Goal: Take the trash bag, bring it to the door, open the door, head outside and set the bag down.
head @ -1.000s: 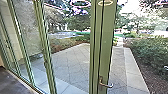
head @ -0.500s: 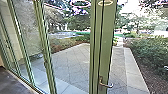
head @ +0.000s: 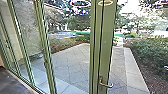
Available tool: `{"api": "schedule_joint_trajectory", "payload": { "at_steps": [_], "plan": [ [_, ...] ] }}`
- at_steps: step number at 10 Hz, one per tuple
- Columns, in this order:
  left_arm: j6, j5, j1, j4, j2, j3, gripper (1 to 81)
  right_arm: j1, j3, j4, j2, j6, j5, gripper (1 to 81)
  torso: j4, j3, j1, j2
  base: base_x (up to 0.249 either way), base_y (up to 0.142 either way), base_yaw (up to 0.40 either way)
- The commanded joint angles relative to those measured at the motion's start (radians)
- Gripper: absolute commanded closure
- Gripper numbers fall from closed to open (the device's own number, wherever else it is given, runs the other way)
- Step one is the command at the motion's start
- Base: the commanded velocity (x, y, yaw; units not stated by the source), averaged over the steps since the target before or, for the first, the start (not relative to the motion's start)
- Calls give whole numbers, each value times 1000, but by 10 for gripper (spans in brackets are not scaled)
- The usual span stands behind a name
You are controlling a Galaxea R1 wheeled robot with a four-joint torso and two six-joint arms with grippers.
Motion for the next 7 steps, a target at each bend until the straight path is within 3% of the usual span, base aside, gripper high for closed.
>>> {"api": "schedule_joint_trajectory", "payload": {
  "at_steps": [1,7],
  "plan": [
    [-1,53,-58,0,-3,5,811,58,207,10,-204,-2,-31,10,0,0,1,0,0,0,0],
    [-2,51,-58,-2,6,5,811,193,485,71,-475,0,-34,10,0,0,1,0,0,0,0]
  ]
}}
